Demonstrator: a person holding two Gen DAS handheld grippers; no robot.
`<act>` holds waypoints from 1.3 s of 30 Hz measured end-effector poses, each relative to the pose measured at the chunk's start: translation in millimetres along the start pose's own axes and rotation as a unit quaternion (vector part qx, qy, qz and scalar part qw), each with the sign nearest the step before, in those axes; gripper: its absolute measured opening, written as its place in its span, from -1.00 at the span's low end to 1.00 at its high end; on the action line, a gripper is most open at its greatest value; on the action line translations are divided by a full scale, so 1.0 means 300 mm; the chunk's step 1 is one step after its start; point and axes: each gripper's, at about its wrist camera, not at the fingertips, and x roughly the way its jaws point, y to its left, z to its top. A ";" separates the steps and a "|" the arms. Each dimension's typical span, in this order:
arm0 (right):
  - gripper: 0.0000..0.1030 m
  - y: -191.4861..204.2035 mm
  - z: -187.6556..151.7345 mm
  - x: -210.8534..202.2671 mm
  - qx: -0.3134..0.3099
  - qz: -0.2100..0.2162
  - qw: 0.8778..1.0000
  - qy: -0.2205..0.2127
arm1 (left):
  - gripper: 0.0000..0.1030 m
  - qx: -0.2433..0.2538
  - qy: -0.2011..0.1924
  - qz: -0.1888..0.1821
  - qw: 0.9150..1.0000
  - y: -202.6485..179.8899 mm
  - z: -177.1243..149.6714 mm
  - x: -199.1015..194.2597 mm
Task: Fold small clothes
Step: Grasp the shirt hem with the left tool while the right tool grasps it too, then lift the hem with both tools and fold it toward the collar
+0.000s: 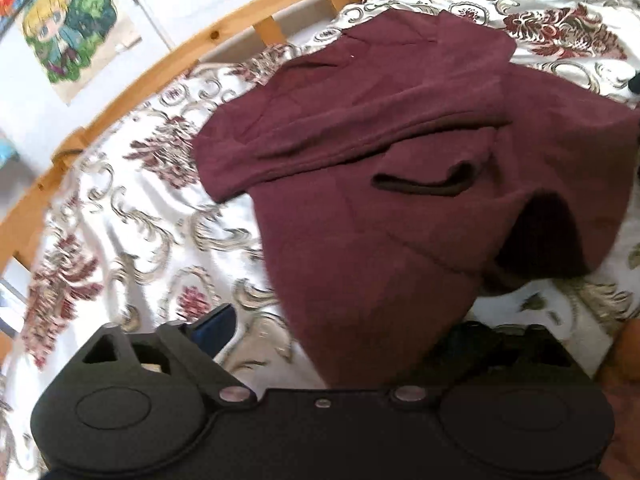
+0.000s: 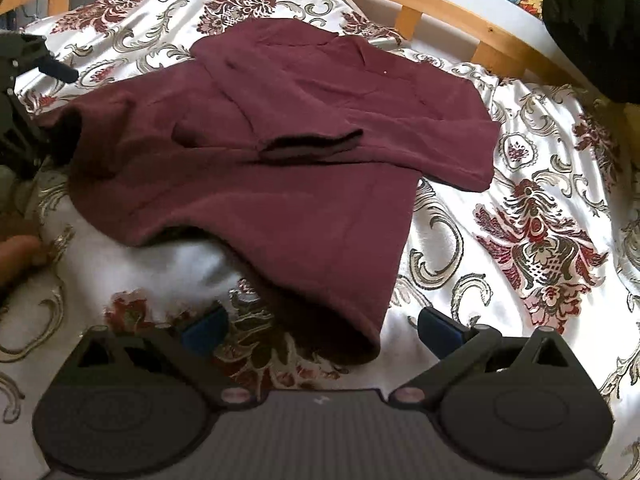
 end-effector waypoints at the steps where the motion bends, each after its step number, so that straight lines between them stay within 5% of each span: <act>1: 0.99 0.001 0.000 -0.001 -0.006 -0.005 1.000 -0.003 | 0.63 0.004 -0.007 0.005 1.000 0.004 -0.003 -0.009; 5: 0.99 0.017 0.002 -0.001 -0.039 -0.035 0.998 -0.022 | -0.12 0.010 -0.028 0.033 0.999 0.019 -0.011 -0.035; 10: 0.95 0.030 0.008 -0.003 -0.078 -0.080 0.992 -0.055 | -0.62 -0.066 -0.057 0.031 0.996 0.109 -0.006 -0.068; 14: 0.55 0.034 0.007 -0.010 -0.087 -0.070 0.992 -0.058 | -0.71 -0.077 -0.081 0.026 0.993 0.134 0.006 -0.089; 18: -0.61 0.030 -0.001 -0.018 -0.074 -0.040 0.995 -0.052 | -0.79 -0.076 -0.092 0.013 0.993 0.134 0.000 -0.112; 20: -0.82 0.029 -0.004 -0.036 -0.071 -0.036 0.995 -0.058 | -0.83 -0.081 -0.100 0.012 0.992 0.130 -0.006 -0.128; 30: -0.86 0.018 0.000 -0.302 -0.016 -0.036 0.994 -0.097 | -0.86 -0.147 -0.139 -0.012 0.979 0.150 -0.100 -0.312; 39: -0.86 0.059 -0.010 -0.639 0.026 0.016 0.994 -0.109 | -0.86 -0.179 -0.146 -0.082 0.970 0.240 -0.181 -0.553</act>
